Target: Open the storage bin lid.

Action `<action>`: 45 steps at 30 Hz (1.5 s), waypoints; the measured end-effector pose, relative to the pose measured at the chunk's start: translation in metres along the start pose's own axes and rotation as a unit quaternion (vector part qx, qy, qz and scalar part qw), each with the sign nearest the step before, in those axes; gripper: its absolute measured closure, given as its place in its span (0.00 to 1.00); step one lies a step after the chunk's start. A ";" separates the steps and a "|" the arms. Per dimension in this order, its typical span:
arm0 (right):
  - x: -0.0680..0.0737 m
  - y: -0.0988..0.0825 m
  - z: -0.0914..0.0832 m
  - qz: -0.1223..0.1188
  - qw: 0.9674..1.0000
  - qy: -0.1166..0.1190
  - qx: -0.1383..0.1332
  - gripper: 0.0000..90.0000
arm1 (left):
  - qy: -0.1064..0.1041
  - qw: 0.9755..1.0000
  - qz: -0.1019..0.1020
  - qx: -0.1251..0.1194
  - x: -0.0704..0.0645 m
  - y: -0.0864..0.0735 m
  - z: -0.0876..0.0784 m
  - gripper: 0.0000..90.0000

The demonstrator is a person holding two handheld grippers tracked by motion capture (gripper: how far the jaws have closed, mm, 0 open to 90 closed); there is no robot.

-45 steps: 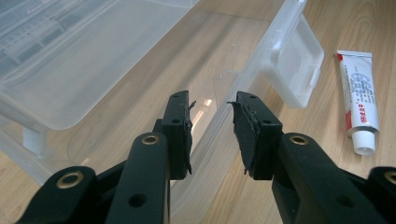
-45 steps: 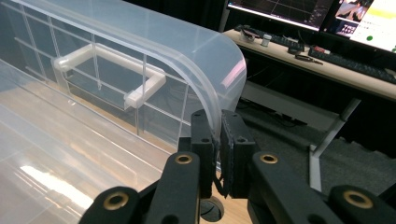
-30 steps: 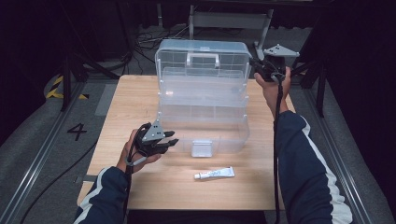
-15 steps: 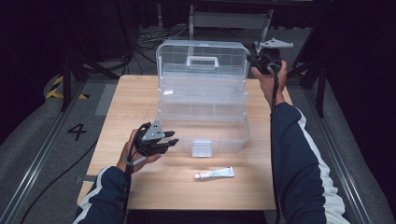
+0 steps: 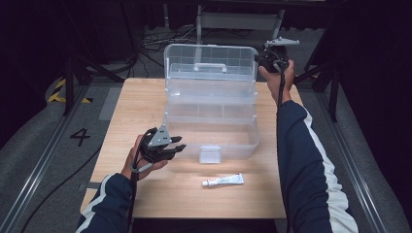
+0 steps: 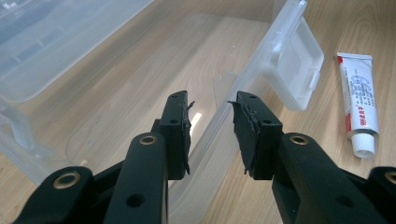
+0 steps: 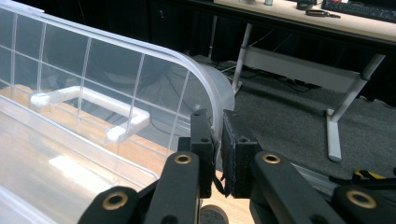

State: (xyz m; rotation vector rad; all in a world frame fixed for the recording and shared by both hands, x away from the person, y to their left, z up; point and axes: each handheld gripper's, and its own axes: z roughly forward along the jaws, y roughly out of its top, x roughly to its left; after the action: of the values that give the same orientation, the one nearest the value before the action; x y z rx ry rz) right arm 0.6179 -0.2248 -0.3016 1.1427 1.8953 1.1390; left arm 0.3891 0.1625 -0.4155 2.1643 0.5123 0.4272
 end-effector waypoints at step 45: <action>-0.021 -0.016 0.055 0.025 0.999 0.010 0.041 0.90 | -0.021 1.000 -0.016 -0.014 0.005 -0.003 -0.001 0.74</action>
State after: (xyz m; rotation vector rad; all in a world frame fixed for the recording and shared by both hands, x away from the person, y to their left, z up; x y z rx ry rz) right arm 0.6670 -0.2286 -0.3378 1.2353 1.9543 1.1121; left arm 0.3919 0.1677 -0.4167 2.1316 0.5145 0.3683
